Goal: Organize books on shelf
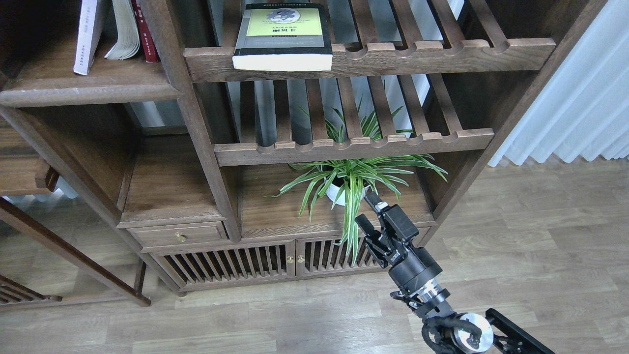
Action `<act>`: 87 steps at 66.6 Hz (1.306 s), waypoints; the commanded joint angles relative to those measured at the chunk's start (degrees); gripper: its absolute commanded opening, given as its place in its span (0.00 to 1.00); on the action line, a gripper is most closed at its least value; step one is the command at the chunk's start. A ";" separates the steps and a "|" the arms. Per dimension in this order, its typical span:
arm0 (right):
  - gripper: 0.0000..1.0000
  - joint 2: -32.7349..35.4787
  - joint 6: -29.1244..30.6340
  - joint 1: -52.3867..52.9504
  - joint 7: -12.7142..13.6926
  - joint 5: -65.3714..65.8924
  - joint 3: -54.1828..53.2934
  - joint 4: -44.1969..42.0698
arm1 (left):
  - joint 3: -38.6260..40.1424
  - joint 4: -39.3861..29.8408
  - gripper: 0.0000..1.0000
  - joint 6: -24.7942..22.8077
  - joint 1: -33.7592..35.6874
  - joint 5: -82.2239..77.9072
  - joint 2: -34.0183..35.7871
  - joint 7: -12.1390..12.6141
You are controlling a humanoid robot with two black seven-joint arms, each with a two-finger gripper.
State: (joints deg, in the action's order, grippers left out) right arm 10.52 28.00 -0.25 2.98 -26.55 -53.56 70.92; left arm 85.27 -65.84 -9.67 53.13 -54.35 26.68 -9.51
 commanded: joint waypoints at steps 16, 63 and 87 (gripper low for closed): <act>0.90 -0.32 0.00 0.43 -0.08 -0.44 -0.23 0.01 | -4.59 5.11 0.00 0.62 -0.22 0.56 -0.92 -6.49; 0.90 -0.32 0.00 1.22 -0.34 -2.55 -1.11 0.01 | -18.48 23.39 0.00 0.09 11.12 3.11 -1.63 -15.80; 0.90 -0.24 0.00 1.13 -0.34 -2.55 -1.72 0.10 | -21.64 29.19 0.00 -2.37 14.72 5.39 -1.54 -16.51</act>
State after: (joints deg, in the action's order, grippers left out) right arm 10.25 28.00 0.89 2.63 -29.09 -55.27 71.00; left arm 64.37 -37.13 -11.76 67.22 -49.89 25.11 -26.36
